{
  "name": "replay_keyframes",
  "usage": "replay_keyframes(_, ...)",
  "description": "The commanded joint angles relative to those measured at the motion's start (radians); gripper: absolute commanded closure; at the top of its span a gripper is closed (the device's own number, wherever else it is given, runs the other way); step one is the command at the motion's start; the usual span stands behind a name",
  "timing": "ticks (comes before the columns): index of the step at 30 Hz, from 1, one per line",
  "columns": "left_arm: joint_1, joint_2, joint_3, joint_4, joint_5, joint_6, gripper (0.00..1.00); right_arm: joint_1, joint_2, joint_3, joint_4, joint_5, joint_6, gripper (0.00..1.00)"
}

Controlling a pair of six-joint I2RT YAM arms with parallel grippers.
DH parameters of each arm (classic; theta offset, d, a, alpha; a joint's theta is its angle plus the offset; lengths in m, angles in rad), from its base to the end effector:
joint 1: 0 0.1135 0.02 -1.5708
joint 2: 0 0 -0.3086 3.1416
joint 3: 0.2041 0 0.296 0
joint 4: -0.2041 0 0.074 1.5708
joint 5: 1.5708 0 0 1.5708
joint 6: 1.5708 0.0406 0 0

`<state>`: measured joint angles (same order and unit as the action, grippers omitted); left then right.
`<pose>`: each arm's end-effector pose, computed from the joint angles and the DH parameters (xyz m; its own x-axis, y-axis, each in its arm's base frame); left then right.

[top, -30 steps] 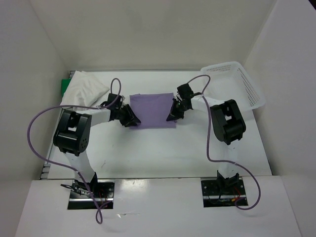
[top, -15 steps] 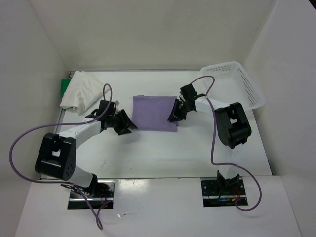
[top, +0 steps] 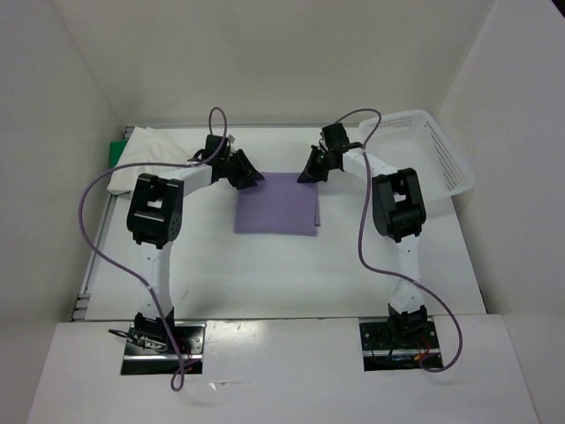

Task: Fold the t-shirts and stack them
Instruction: Smooth out wrinkles on the folded tshirt

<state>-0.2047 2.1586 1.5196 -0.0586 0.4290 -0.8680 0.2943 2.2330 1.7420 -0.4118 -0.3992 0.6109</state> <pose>0.5298 -0.1272 0.1743 -0.7858 -0.5456 -0.2915 -0.1587 0.6333 -0.7575 0.5339 0.1783 0.1856 -0.9009 0.2792 -0.3324 0.0233 0.7957 0.6052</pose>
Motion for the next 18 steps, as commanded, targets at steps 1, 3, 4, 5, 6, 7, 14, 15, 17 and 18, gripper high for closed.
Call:
replay_keyframes(1,0.045,0.064,0.086,0.029,0.011,-0.018,0.53,-0.041,0.063,0.076,-0.025,0.025,-0.013,1.0)
replay_keyframes(3,0.056,0.086,0.097,0.04,-0.013,-0.031,0.53,-0.055,0.103,0.106,-0.025,0.013,-0.013,1.0)
replay_keyframes(4,0.056,0.086,0.109,0.051,-0.022,-0.031,0.53,-0.066,0.117,0.129,-0.038,0.013,-0.013,1.0)
replay_keyframes(5,0.068,0.11,0.126,0.051,-0.022,-0.031,0.53,-0.075,0.128,0.139,-0.048,0.013,-0.013,1.0)
replay_keyframes(6,0.068,0.122,0.137,0.031,-0.039,-0.031,0.53,-0.075,0.149,0.139,-0.048,0.013,-0.013,1.0)
replay_keyframes(7,0.089,0.133,0.137,0.031,-0.039,-0.031,0.5,-0.075,0.149,0.152,-0.059,0.013,-0.013,1.0)
replay_keyframes(14,0.157,-0.034,-0.027,0.121,0.008,-0.043,0.19,-0.075,0.102,0.152,-0.07,-0.052,-0.022,0.85)
replay_keyframes(15,0.166,-0.078,-0.076,0.121,-0.013,-0.014,0.17,-0.075,0.067,0.152,-0.07,-0.076,-0.022,0.74)
replay_keyframes(17,0.166,-0.103,-0.11,0.092,-0.027,0.026,0.16,-0.075,0.024,0.136,-0.07,-0.102,-0.033,0.59)
replay_keyframes(18,0.166,-0.103,-0.125,0.092,-0.018,0.058,0.16,-0.075,-0.001,0.125,-0.07,-0.112,-0.033,0.56)
